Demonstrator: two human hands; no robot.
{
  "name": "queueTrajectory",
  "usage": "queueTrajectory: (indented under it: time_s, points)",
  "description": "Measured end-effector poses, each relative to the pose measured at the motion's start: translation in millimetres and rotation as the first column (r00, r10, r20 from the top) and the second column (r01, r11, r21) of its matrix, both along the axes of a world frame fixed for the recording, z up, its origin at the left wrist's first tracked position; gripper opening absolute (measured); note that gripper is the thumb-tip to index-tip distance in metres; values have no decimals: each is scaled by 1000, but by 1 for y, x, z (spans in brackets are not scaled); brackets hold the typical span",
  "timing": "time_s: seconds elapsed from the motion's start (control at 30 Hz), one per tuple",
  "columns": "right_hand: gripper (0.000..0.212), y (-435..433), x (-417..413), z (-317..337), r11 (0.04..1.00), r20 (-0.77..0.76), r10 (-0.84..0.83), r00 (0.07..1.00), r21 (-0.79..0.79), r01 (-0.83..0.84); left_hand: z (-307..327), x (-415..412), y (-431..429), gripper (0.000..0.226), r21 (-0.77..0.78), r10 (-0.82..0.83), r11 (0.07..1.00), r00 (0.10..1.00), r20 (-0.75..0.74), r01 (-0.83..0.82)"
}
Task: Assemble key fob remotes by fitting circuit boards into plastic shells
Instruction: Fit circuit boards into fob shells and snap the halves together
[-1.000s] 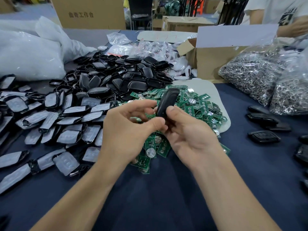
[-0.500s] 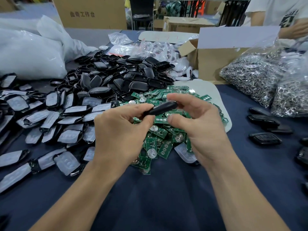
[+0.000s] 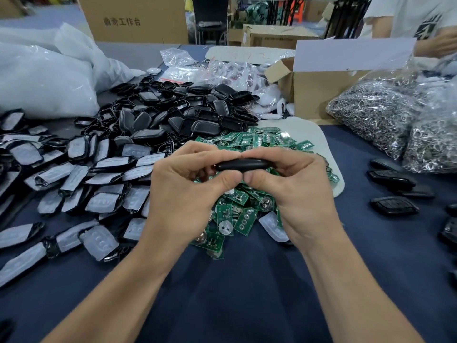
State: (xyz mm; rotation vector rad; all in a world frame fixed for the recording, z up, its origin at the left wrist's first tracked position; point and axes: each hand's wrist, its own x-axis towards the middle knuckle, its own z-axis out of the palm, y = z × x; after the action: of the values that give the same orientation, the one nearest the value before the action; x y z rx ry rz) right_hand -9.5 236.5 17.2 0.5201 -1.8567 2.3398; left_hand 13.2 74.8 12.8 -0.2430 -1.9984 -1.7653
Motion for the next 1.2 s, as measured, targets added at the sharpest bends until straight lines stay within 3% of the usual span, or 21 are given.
queueTrajectory:
  time_s: [0.23,0.4,0.57,0.73,0.97,1.1,1.2]
  points:
    - [40,-6,3,2,998,-10,-57,998,14,57,-2,-2,-1,35,87,-36,996,997,63,31]
    - [33,-4,3,5,996,29,-13,999,-87,16,-1,-2,0,29,224,-115,971,981,157,78]
    - [40,-2,2,5,999,11,-44,999,-27,44,-4,-3,-1,33,59,-55,997,981,184,45]
    - [44,-4,5,6,997,-23,-68,997,28,69,-3,5,1,33,-100,33,995,997,74,-26]
    - [40,-8,4,5,996,72,-73,995,62,69,-3,0,5,30,141,-19,990,984,175,-6]
    - [28,-10,5,0,975,100,-111,989,203,89,-4,-3,2,27,282,-47,959,956,288,-38]
    - [19,-12,6,0,953,64,-174,983,261,152,-5,-4,0,21,399,-171,917,927,334,25]
